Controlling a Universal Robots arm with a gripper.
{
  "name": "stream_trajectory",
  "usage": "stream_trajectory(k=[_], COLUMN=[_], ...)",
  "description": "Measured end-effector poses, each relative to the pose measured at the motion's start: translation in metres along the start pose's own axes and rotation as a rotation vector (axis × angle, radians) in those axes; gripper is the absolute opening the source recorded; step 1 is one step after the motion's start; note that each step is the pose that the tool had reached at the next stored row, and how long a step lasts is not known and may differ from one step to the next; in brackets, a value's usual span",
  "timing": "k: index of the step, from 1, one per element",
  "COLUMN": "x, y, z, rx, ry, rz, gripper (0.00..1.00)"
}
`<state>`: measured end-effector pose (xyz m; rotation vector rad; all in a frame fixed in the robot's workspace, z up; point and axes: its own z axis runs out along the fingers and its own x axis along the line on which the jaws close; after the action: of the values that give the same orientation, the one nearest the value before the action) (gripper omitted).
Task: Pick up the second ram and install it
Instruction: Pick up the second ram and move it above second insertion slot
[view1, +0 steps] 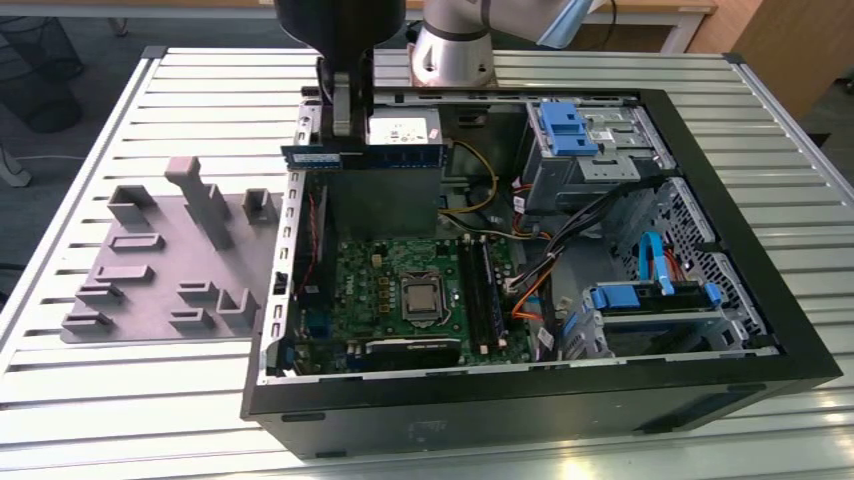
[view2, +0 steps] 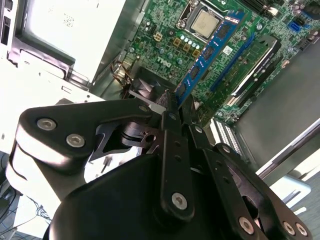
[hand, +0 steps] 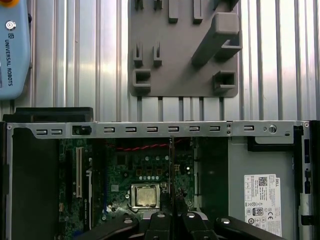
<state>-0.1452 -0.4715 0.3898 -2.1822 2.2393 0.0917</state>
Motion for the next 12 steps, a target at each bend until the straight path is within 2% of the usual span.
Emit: stream_trajectory(k=[12], x=[0.0], y=[-0.0025], z=[-0.0001], rx=[0.0], ry=[0.0], rz=[0.0], gripper=[0.14])
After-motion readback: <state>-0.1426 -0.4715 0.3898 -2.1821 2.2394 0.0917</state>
